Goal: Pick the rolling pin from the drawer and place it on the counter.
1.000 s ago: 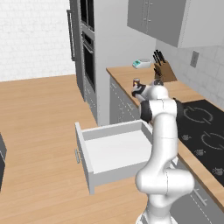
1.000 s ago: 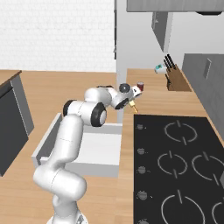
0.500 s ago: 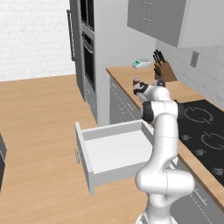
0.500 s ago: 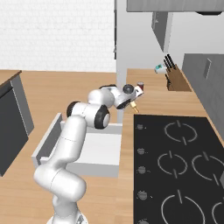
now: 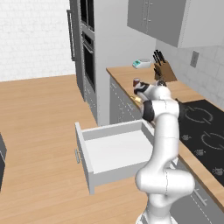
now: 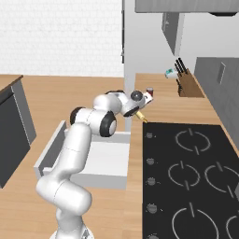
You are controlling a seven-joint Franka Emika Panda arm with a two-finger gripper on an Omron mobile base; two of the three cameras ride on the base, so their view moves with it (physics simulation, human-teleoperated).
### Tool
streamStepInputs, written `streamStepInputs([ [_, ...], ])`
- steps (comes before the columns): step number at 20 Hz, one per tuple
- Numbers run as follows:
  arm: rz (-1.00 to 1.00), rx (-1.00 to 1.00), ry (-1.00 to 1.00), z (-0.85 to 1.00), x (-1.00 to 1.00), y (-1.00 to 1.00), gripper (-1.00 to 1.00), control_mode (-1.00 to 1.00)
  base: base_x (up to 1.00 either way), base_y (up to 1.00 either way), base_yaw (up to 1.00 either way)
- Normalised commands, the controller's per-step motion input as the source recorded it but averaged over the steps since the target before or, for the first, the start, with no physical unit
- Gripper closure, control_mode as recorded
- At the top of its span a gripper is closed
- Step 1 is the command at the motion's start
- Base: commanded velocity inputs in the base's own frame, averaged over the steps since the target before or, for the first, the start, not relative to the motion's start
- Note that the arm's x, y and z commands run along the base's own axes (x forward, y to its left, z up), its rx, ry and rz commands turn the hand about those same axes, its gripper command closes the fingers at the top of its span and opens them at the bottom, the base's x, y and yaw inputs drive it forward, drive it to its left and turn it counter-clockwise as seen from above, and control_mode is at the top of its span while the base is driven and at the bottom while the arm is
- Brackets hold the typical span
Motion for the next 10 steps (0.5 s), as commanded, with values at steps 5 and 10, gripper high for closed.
streamStepInputs([
  [5, 0.0, -0.21, 0.03, 0.87, -0.97, 0.89, -1.0, -1.0, 0.0, 0.0, 0.0],
  [10, 0.0, -0.17, 0.08, 0.72, -1.0, 0.93, -1.0, -1.0, 0.0, 0.0, 0.0],
])
